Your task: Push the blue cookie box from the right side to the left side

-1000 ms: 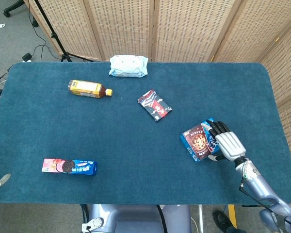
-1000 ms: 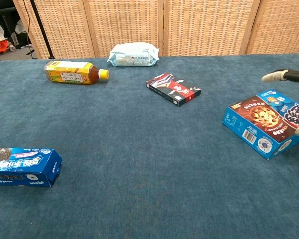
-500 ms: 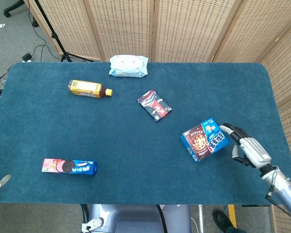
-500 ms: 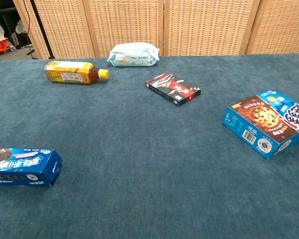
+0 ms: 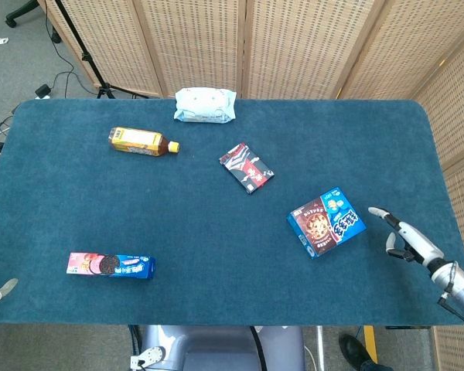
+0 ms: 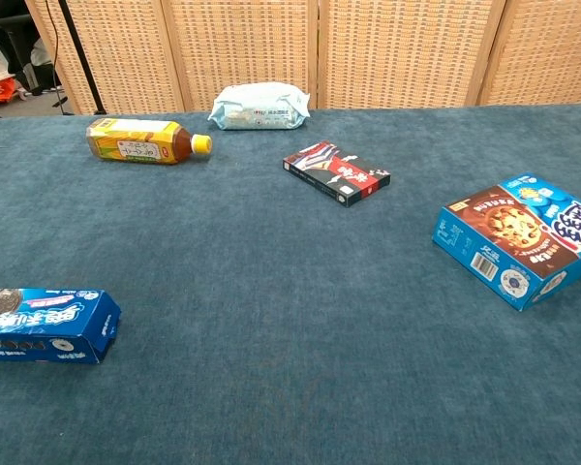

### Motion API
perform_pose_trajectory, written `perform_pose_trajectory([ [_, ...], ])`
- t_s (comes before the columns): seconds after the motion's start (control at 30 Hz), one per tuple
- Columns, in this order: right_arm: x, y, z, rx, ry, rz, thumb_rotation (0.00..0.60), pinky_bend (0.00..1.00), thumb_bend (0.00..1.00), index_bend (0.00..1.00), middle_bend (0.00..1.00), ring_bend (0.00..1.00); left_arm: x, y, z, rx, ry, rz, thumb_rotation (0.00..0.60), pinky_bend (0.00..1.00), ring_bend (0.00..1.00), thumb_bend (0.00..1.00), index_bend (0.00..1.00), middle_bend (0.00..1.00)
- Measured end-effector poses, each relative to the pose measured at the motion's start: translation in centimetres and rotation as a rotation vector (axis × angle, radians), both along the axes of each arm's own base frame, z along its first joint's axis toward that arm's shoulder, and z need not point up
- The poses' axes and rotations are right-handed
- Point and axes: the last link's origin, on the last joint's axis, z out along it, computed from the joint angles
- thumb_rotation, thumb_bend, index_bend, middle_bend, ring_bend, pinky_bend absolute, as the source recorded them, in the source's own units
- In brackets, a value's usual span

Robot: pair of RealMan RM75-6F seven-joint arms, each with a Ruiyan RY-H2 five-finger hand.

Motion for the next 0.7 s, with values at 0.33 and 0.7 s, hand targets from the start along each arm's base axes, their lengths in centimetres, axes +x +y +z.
perform_pose_trajectory([
  [0.33, 1.5, -1.2, -3.1, 0.045, -0.037, -0.025, 0.600, 0.00, 1.00, 0.00, 0.00, 0.00, -0.1, 0.0, 0.1, -0.002, -0.006, 0.004, 0.600, 0.00, 0.00, 0.00, 0.00, 0.00],
  [0.7, 6.7, -0.1, -5.4, 0.080, -0.124, 0.035, 0.600, 0.00, 1.00, 0.00, 0.00, 0.00, -0.1, 0.0, 0.2, -0.003, -0.013, 0.003, 0.600, 0.00, 0.00, 0.00, 0.00, 0.00],
])
